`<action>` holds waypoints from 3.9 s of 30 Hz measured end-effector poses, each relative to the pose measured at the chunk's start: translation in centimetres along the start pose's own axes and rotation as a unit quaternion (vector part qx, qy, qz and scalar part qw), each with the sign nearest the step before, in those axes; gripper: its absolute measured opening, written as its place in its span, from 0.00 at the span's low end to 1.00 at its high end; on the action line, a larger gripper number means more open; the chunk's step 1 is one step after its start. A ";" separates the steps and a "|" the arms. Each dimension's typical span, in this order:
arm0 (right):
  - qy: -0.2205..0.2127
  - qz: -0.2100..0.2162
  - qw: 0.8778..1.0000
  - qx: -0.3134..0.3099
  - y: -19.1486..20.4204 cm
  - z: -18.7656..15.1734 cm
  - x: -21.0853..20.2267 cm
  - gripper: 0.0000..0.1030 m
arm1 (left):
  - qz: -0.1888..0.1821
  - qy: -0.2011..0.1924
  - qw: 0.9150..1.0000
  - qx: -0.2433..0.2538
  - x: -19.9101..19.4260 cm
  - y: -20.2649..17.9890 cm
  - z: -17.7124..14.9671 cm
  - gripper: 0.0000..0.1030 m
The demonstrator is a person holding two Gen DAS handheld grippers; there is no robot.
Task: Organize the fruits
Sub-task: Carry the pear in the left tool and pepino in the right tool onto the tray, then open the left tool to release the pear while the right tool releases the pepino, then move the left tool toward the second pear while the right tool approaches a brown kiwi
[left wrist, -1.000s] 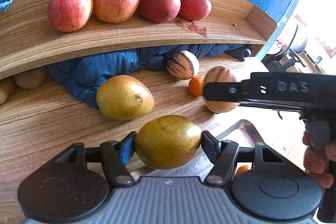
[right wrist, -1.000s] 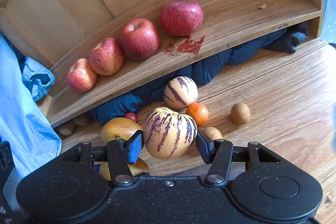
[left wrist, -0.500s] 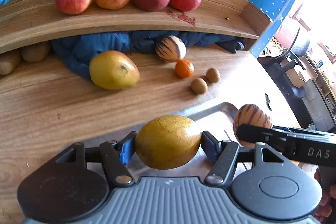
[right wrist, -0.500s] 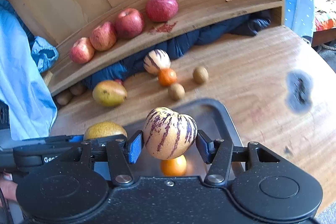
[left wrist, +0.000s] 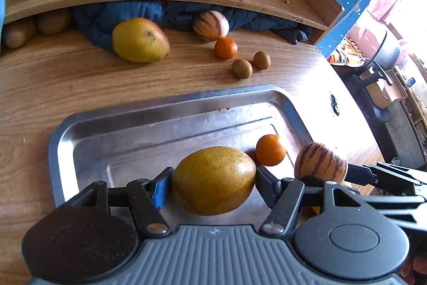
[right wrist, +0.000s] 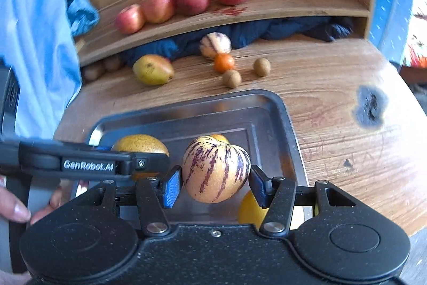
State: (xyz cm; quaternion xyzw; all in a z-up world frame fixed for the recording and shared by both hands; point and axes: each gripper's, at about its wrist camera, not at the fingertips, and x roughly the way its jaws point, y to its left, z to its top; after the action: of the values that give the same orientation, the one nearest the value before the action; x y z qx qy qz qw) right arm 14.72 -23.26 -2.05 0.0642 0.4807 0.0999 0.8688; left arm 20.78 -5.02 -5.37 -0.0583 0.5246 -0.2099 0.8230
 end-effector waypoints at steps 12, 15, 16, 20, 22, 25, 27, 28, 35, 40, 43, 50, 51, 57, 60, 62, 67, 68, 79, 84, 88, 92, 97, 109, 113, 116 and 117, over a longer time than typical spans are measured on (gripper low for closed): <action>0.031 -0.018 0.991 -0.131 2.7 -0.7 1.3 0.54 | 0.041 0.013 0.999 -0.019 -0.4 0.3 -1.3 0.68; 0.042 -0.017 0.989 -0.142 2.9 -0.8 1.8 0.54 | 0.047 0.018 0.999 -0.020 -0.3 0.3 -1.5 0.68; 0.045 -0.017 0.988 -0.145 3.0 -0.8 1.9 0.54 | 0.047 0.018 0.999 -0.020 -0.3 0.4 -1.5 0.68; 0.054 -0.012 0.988 -0.147 3.1 -0.9 2.3 0.54 | 0.048 0.019 0.999 -0.015 -0.4 0.2 -1.8 0.68; 0.057 -0.010 0.987 -0.147 3.1 -0.8 2.5 0.54 | 0.049 0.019 0.999 -0.015 -0.5 0.2 -2.0 0.68; 0.058 -0.009 0.987 -0.151 3.3 -1.0 2.5 0.55 | 0.047 0.019 0.999 -0.017 -0.6 0.2 -2.2 0.68; 0.060 -0.010 0.987 -0.151 3.4 -1.1 2.5 0.55 | 0.047 0.020 0.999 -0.018 -0.6 0.1 -2.5 0.68; 0.061 -0.011 0.987 -0.151 3.4 -1.2 2.5 0.55 | 0.047 0.020 0.999 -0.018 -0.7 0.1 -2.6 0.68; 0.053 -0.004 0.989 -0.138 3.4 -1.7 2.0 0.56 | 0.057 0.013 0.998 -0.014 -1.7 -0.2 -3.2 0.72; 0.040 -0.004 0.990 -0.139 3.7 -2.4 1.0 0.65 | 0.068 0.003 0.997 -0.023 -3.0 -0.1 -3.9 0.80; 0.027 -0.003 0.990 -0.141 4.0 -3.0 0.1 0.76 | 0.087 0.003 0.996 -0.022 -3.9 -0.1 -4.6 0.86; 0.009 -0.002 0.992 -0.124 4.0 -4.5 -1.8 0.87 | 0.126 0.015 0.992 -0.011 -6.1 0.1 -6.4 0.96; 0.008 -0.001 0.993 -0.120 4.0 -4.7 -2.0 0.89 | 0.130 0.019 0.991 -0.010 -6.4 0.2 -6.7 0.97; 0.011 0.008 0.996 -0.093 4.0 -5.5 -2.8 0.93 | 0.154 0.039 0.987 -0.019 -7.5 1.0 -8.0 0.97; 0.016 0.011 0.996 -0.081 4.0 -5.6 -2.8 0.94 | 0.162 0.045 0.985 -0.028 -8.1 1.5 -8.2 0.98; 0.015 0.010 0.997 -0.074 3.8 -5.5 -2.9 0.95 | 0.166 0.048 0.984 -0.033 -8.3 1.8 -8.1 0.98; 0.001 0.006 0.997 -0.077 4.0 -4.7 -2.8 0.95 | 0.173 0.049 0.983 -0.043 -8.3 2.5 -7.5 0.98; -0.001 0.006 0.997 -0.079 4.0 -4.5 -2.8 0.95 | 0.174 0.049 0.983 -0.044 -8.2 2.6 -7.3 0.98; -0.024 0.004 0.996 -0.081 4.2 -0.6 -0.7 0.98 | 0.181 0.040 0.982 -0.036 -7.1 4.5 -3.1 0.98; -0.026 -0.003 0.997 -0.074 4.0 1.1 0.6 0.98 | 0.181 0.037 0.982 -0.026 -6.0 5.6 -0.5 0.98; -0.029 -0.014 0.997 -0.066 3.7 2.4 1.6 0.98 | 0.177 0.035 0.984 -0.015 -4.7 6.1 1.7 0.99; -0.033 -0.023 0.998 -0.053 3.4 3.3 2.6 0.98 | 0.167 0.032 0.985 -0.002 -3.2 6.3 3.9 0.99; -0.044 -0.035 0.998 -0.042 3.4 4.5 3.8 0.98 | 0.155 0.026 0.987 0.012 -1.5 6.6 6.3 0.99; -0.040 -0.071 0.997 -0.006 2.4 8.3 7.1 0.98 | 0.124 0.008 0.991 0.057 2.4 6.3 11.4 0.99; -0.029 -0.087 0.996 -0.002 1.8 9.5 8.4 0.94 | 0.108 0.015 0.992 0.066 3.9 6.3 12.6 0.99; -0.021 -0.096 0.995 0.000 1.5 10.3 9.4 0.88 | 0.095 0.022 0.993 0.067 4.6 6.4 13.0 0.99; -0.018 -0.098 0.995 0.001 1.4 10.5 9.7 0.86 | 0.089 0.026 0.993 0.066 4.9 6.4 13.1 0.99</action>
State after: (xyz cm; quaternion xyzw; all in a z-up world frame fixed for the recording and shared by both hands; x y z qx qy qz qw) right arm 28.52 -19.79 -4.14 0.0189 0.4692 0.0126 0.8828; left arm 36.02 -2.86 -5.70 0.0487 0.5338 -0.1713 0.8266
